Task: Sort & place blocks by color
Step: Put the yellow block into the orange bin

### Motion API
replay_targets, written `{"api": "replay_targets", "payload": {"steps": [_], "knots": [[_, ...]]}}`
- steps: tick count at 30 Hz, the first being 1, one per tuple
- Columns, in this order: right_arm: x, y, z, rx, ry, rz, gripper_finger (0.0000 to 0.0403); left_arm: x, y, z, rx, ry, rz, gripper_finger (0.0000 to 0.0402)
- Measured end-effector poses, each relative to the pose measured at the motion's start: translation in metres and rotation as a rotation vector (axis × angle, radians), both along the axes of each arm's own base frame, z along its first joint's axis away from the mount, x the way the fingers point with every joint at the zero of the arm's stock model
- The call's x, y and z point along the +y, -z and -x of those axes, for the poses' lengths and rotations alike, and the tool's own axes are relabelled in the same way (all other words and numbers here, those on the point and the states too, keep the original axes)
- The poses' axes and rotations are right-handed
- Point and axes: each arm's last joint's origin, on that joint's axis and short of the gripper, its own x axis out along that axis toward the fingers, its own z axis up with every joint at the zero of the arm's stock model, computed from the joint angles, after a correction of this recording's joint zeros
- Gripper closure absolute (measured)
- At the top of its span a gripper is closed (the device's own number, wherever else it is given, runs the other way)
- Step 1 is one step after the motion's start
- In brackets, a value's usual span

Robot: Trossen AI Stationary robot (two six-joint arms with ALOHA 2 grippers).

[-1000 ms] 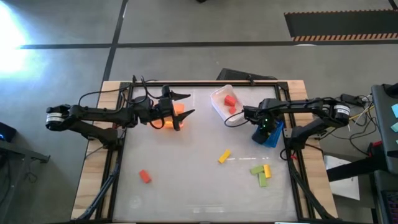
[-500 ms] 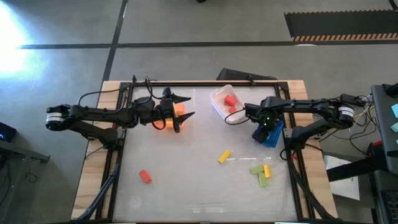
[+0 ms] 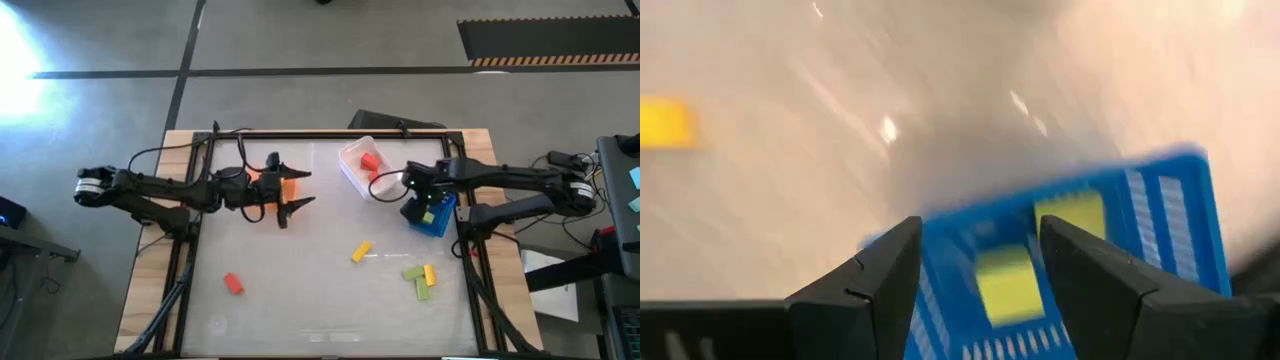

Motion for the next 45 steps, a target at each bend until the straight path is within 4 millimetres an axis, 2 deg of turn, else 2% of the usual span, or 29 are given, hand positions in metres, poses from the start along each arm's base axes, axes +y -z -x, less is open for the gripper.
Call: {"api": "replay_targets", "payload": {"steps": [5, 11, 19, 23, 30, 38, 45], "knots": [[0.006, -0.013, -0.009, -0.185, -0.069, 0.092, 0.0209, -0.007, 0.000, 0.000, -0.018, 0.032, 0.112, 0.0118], [0.017, -0.023, -0.027, -0.354, -0.243, 0.215, 0.0209, -0.014, 0.004, -0.003, -0.007, 0.060, 0.172, 0.0118], [0.038, -0.021, -0.049, -0.431, -0.500, 0.296, 0.0209, -0.025, 0.008, -0.004, -0.001, 0.099, 0.278, 0.0118], [0.048, -0.011, -0.059, -0.407, -0.635, 0.283, 0.0209, -0.033, 0.013, -0.002, 0.017, 0.130, 0.306, 0.0118], [0.068, 0.021, -0.079, -0.341, -0.904, 0.184, 0.0209, -0.046, 0.028, 0.003, 0.063, 0.173, 0.324, 0.0118], [0.077, 0.054, -0.103, -0.314, -1.025, 0.202, 0.0209, -0.045, 0.027, 0.003, 0.052, 0.170, 0.324, 0.0118], [0.080, 0.073, -0.113, -0.316, -1.105, 0.173, 0.0209, -0.045, 0.026, 0.003, 0.050, 0.169, 0.323, 0.0118]]}}
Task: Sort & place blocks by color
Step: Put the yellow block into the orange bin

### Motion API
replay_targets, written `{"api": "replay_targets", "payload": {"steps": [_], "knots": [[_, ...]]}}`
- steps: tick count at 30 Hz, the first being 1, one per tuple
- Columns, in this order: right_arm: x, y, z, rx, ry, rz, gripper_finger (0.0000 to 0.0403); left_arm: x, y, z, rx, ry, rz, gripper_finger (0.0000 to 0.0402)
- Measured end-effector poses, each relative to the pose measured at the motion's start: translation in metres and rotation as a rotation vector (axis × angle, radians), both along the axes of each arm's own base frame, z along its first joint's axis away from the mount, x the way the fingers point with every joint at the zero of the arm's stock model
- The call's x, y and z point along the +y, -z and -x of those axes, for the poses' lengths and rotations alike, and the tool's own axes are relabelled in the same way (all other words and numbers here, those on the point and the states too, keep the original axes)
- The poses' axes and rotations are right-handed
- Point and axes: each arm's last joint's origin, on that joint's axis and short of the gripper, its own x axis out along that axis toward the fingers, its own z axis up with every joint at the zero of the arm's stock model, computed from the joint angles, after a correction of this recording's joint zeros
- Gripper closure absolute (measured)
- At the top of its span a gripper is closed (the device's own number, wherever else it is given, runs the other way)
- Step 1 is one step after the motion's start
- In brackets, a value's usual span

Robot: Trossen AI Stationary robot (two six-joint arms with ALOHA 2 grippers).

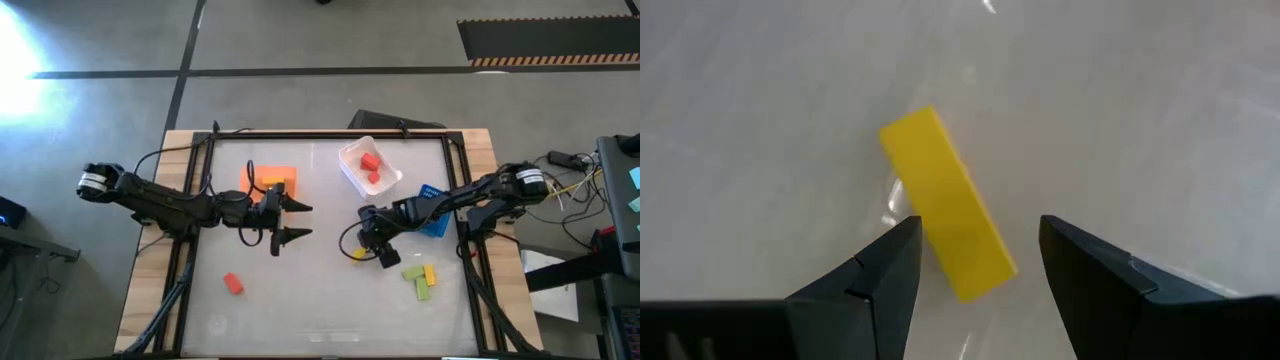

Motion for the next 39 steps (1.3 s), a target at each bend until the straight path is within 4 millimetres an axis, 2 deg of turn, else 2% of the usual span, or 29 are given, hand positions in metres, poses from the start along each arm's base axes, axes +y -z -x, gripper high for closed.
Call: {"api": "replay_targets", "payload": {"steps": [14, 20, 24, 30, 39], "knots": [[0.002, 0.020, -0.010, 0.010, -0.042, -0.027, 0.0211, 0.000, -0.002, 0.000, -0.016, -0.014, -0.001, 0.0118], [0.003, 0.026, -0.012, 0.014, -0.046, -0.037, 0.0255, 0.000, -0.002, 0.000, -0.016, -0.014, -0.003, 0.0118], [0.003, 0.025, -0.012, 0.011, -0.040, -0.040, 0.0311, 0.000, -0.002, 0.000, -0.016, -0.014, -0.005, 0.0118], [0.003, 0.024, -0.013, -0.009, -0.053, -0.030, 0.0313, 0.001, -0.002, 0.000, -0.021, -0.023, -0.028, 0.0118], [-0.005, 0.005, -0.028, -0.263, -0.044, -0.023, 0.0313, 0.002, -0.007, 0.000, -0.086, -0.071, -0.159, 0.0118]]}}
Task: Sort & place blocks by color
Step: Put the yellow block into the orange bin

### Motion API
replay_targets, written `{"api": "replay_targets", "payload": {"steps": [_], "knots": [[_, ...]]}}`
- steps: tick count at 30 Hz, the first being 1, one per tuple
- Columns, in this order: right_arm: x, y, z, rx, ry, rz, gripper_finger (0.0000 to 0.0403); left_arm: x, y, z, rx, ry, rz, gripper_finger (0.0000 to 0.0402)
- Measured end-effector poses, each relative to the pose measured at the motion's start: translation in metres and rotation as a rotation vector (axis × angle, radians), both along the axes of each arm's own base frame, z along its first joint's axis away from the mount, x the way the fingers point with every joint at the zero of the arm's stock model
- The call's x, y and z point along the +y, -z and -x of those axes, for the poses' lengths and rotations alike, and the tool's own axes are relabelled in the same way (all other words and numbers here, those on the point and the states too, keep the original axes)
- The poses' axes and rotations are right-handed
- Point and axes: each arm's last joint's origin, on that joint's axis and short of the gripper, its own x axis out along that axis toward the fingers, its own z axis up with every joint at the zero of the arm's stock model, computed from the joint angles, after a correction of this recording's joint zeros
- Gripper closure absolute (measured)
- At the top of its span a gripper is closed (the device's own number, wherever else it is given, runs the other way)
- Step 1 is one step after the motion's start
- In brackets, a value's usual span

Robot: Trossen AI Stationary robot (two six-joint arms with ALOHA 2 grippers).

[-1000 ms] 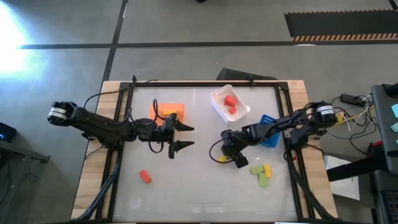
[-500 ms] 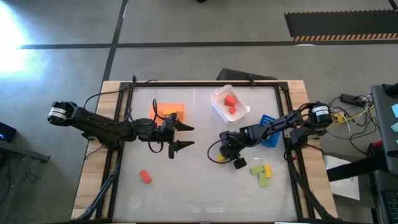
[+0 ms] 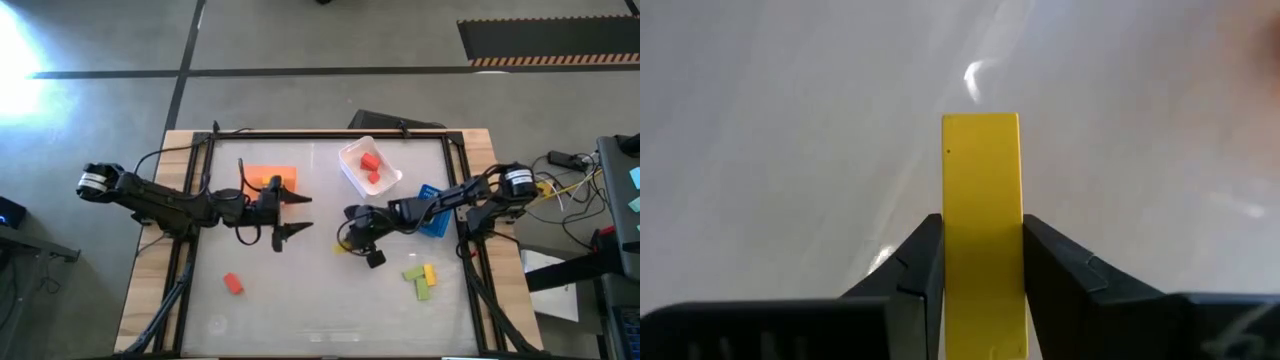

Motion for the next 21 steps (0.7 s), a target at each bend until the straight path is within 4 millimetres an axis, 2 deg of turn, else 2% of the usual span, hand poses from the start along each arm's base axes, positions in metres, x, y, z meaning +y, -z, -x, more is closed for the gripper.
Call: {"api": "replay_targets", "payload": {"steps": [5, 11, 21], "knots": [[-0.003, -0.012, -0.007, -0.205, 0.018, -0.016, 0.0313, 0.000, -0.001, 0.001, -0.014, -0.004, -0.059, 0.0118], [-0.004, -0.036, -0.015, -0.451, 0.036, -0.052, 0.0313, 0.000, 0.000, 0.001, -0.011, -0.010, -0.087, 0.0118], [-0.006, -0.071, -0.008, -0.772, 0.031, -0.068, 0.0313, 0.000, 0.000, 0.001, -0.008, -0.011, -0.114, 0.0118]]}}
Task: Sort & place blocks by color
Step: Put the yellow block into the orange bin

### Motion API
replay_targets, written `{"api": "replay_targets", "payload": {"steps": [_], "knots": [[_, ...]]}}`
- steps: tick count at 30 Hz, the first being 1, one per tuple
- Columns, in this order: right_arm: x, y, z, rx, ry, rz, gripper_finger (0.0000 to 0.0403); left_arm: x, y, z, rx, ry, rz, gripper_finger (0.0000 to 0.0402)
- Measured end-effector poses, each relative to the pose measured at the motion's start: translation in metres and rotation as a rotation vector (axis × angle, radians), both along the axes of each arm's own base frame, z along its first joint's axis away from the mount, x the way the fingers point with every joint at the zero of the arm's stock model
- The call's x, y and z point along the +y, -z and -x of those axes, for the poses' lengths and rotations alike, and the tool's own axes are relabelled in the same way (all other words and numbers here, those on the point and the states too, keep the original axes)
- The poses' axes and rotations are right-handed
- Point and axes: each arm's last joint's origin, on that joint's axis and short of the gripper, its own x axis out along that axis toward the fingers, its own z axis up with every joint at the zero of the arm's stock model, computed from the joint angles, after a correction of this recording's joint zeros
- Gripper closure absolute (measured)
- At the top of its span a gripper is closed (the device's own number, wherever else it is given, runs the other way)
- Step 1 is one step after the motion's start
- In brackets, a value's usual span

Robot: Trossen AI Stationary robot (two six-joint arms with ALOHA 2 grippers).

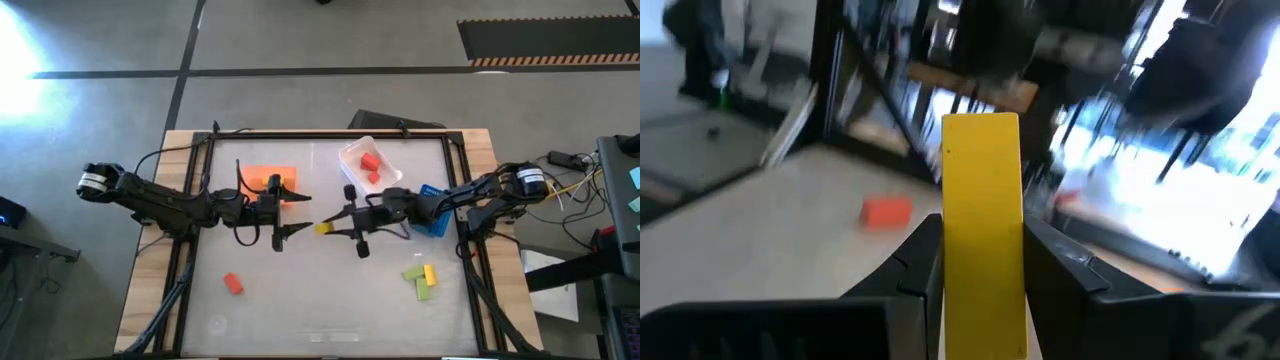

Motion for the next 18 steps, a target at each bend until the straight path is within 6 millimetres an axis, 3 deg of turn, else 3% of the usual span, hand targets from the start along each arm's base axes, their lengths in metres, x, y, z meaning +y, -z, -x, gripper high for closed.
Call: {"api": "replay_targets", "payload": {"steps": [8, 18], "knots": [[-0.009, -0.011, 0.017, -0.278, 0.037, -0.097, 0.0313, -0.001, 0.000, -0.004, -0.038, 0.001, 0.006, 0.0118], [-0.011, -0.009, 0.016, -0.290, 0.066, -0.118, 0.0313, -0.003, 0.014, -0.032, -0.205, -0.005, -0.008, 0.0118]]}}
